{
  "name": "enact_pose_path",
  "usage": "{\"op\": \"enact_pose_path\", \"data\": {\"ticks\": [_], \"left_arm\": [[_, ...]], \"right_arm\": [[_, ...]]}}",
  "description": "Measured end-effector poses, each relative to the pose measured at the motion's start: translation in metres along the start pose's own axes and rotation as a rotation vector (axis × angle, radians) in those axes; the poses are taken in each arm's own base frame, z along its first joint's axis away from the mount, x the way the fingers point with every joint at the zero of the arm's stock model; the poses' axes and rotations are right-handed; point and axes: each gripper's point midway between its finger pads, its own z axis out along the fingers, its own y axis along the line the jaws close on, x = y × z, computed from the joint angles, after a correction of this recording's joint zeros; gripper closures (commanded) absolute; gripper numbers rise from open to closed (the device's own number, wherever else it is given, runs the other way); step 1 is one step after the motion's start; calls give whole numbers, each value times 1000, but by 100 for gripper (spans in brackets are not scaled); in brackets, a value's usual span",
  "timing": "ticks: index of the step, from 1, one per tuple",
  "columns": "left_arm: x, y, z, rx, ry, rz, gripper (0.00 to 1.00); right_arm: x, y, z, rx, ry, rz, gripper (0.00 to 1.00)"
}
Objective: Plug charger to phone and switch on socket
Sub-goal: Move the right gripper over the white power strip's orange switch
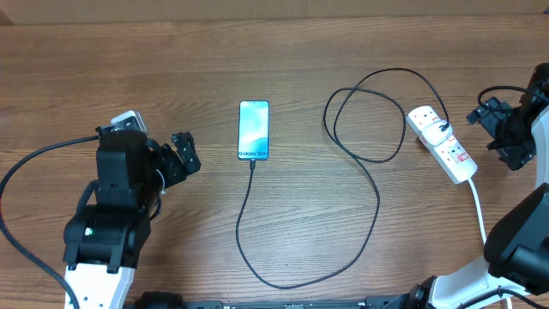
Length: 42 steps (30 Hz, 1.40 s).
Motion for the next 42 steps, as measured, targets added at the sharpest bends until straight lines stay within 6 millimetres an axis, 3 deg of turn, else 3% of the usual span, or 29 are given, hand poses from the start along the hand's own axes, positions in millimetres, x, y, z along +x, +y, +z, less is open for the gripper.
{"op": "enact_pose_path", "data": {"ticks": [4, 11, 24, 30, 42], "left_arm": [[2, 1, 7, -11, 20, 2, 0], [2, 0, 9, -11, 19, 2, 0], [2, 0, 9, -12, 20, 2, 0], [2, 0, 9, -12, 21, 2, 1], [2, 0, 9, -12, 21, 2, 0]], "right_arm": [[0, -6, 14, 41, 19, -30, 0], [5, -10, 56, 85, 91, -91, 0], [-12, -9, 66, 97, 31, -177, 0], [-7, -13, 83, 115, 68, -247, 0], [-5, -1, 84, 43, 81, -314, 0]]}}
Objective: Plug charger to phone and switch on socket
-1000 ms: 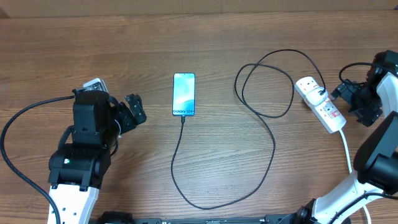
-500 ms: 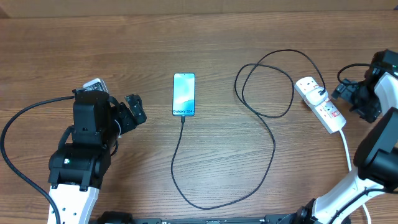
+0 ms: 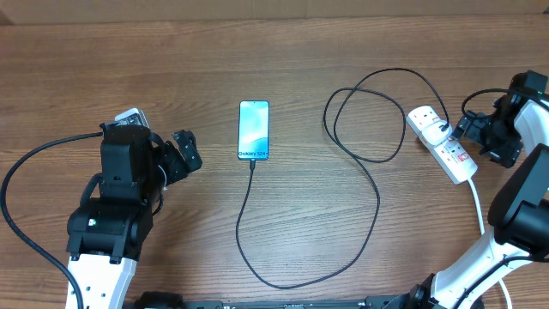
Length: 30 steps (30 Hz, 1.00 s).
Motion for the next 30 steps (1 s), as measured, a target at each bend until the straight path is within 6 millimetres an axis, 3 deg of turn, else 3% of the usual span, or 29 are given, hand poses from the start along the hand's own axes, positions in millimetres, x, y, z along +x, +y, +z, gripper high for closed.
{"op": "enact_pose_path", "data": {"ticks": [30], "left_arm": [[0, 0, 0, 0, 1, 0, 1]], "right_arm": [[8, 7, -1, -50, 35, 4, 0]]}}
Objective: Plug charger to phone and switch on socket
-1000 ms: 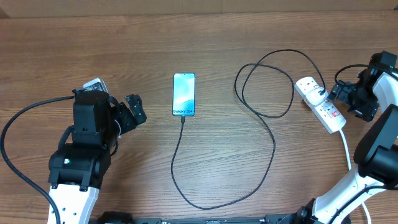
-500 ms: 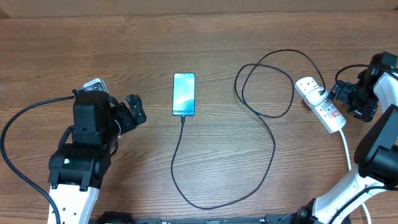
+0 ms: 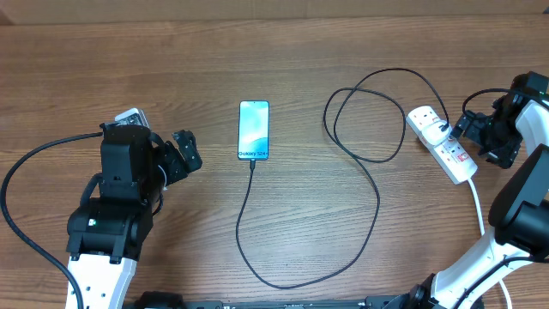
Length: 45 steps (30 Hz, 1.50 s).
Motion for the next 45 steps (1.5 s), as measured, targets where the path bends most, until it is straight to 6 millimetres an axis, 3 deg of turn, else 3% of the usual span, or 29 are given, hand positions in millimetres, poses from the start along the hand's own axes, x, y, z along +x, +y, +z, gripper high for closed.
{"op": "enact_pose_path", "data": {"ticks": [35, 45], "left_arm": [[0, 0, 0, 0, -1, 0, 0], [0, 0, 0, 0, -1, 0, 0]], "right_arm": [[4, 1, 2, -19, 25, 12, 0], [22, 1, -1, -24, 103, 30, 0]]}}
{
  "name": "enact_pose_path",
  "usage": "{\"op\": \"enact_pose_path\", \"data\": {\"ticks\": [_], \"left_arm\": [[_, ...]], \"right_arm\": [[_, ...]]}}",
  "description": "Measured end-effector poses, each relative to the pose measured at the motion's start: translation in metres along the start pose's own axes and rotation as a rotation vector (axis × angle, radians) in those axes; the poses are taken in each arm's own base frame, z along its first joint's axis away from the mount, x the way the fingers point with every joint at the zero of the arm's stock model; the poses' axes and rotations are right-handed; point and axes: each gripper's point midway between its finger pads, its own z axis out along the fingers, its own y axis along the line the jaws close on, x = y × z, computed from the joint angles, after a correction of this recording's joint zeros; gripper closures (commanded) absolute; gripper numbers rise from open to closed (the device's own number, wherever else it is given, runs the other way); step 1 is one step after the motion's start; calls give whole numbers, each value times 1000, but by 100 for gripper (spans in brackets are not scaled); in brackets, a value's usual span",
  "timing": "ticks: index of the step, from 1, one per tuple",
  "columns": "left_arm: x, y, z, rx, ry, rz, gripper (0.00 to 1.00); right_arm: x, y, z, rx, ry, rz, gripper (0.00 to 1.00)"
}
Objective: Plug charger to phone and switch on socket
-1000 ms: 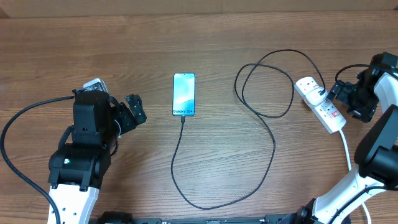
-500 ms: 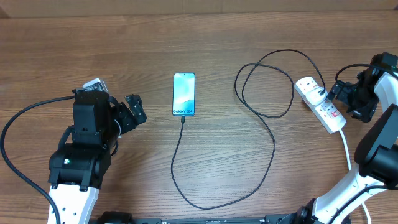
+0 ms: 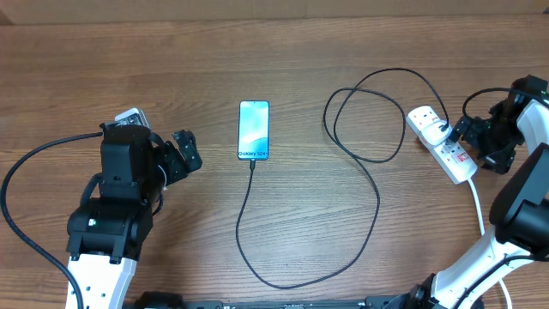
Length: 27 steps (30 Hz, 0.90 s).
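A phone (image 3: 254, 130) with a lit blue screen lies face up in the middle of the table. A black charger cable (image 3: 360, 184) runs from the phone's near end, loops across the table and ends at a plug in the white power strip (image 3: 442, 142) at the right. My right gripper (image 3: 474, 142) sits just right of the strip, right by its red switches; I cannot tell from above if its fingers are open. My left gripper (image 3: 185, 153) rests left of the phone, apart from it, jaws looking slightly parted.
The strip's white lead (image 3: 477, 206) runs toward the near right edge. A black cable (image 3: 26, 189) curves off the left arm. A cardboard edge runs along the far side of the wooden table (image 3: 283, 51).
My right gripper has shifted slightly down and left, closer against the strip's switches. Phone, cable and left arm have not moved.
The right gripper hung off the strip's right end, the cable in the phone. Then it stood closer to the strip, stayed near its switches, and now sits right by them. The left arm stayed left of the phone.
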Motion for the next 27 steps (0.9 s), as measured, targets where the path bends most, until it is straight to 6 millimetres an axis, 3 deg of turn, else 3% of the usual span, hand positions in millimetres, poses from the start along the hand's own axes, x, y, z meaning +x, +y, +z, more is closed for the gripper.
{"op": "enact_pose_path", "data": {"ticks": [4, 7, 12, 17, 22, 27], "left_arm": [[0, 0, 0, 0, 1, 0, 0], [0, 0, 0, 0, 1, 0, 1], [0, 0, 0, 0, 0, 0, 0], [0, 0, 0, 0, 1, 0, 0], [0, 0, 0, -1, 0, 0, 0], [0, 0, 0, -1, 1, 0, 0]], "right_arm": [[9, 2, -5, 3, 35, 33, 0], [11, 4, -31, -6, -11, 63, 0], [16, 13, -129, -66, -245, 101, 0], [59, 31, -235, -151, -506, 60, 0], [109, 56, -278, -237, -622, -39, 0], [159, 67, -279, -310, -626, -84, 0]]}}
